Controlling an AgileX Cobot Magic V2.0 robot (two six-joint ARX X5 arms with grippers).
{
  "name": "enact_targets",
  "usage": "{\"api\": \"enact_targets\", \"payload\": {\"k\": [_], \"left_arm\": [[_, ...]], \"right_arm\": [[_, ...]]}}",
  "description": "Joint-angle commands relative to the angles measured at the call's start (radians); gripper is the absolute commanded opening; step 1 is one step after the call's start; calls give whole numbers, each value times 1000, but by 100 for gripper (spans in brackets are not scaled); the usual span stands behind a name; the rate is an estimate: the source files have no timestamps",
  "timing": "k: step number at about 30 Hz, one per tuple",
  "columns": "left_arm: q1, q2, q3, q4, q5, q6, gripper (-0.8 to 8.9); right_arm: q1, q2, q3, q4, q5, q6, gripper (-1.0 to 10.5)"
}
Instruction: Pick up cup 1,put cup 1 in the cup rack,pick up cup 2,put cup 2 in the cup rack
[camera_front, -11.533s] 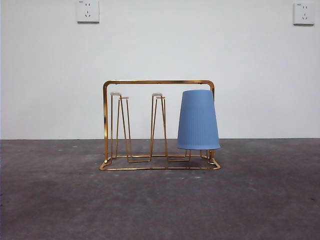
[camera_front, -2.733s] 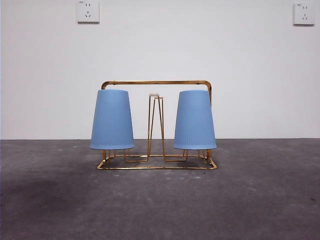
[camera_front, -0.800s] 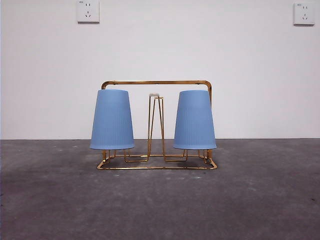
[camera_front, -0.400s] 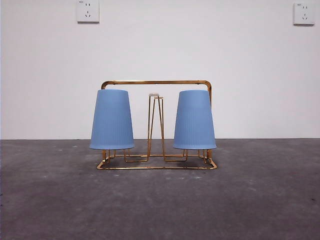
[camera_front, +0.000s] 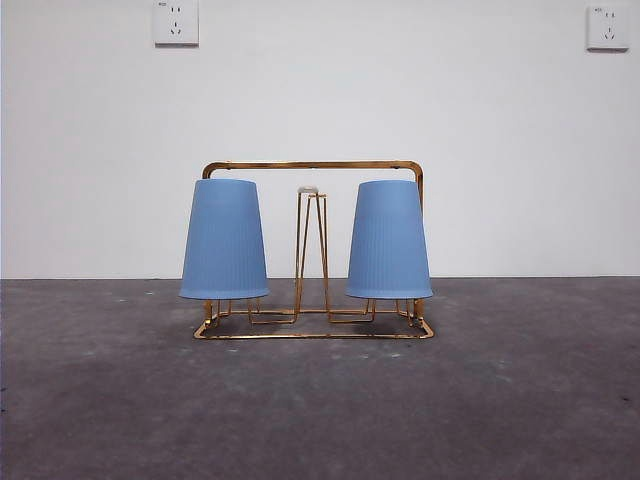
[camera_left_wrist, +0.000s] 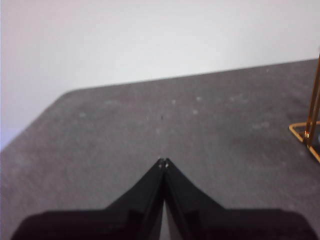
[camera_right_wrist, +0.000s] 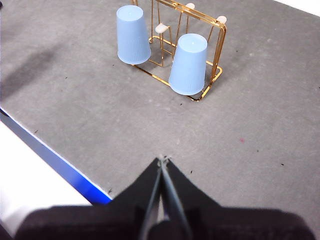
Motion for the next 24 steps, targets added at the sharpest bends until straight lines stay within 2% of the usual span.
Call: {"api": "enact_targets", "payload": {"k": [1, 9, 24], "left_arm": [[5, -36, -50, 10, -5, -44, -3], [9, -44, -80, -12, 4, -85, -3], [9, -32, -80, -12, 4, -85, -3]], "right_arm": [[-1, 0, -3, -22, 1, 10, 1], [-1, 0, -3, -22, 1, 10, 1], [-1, 0, -3, -22, 9, 10, 1]]}}
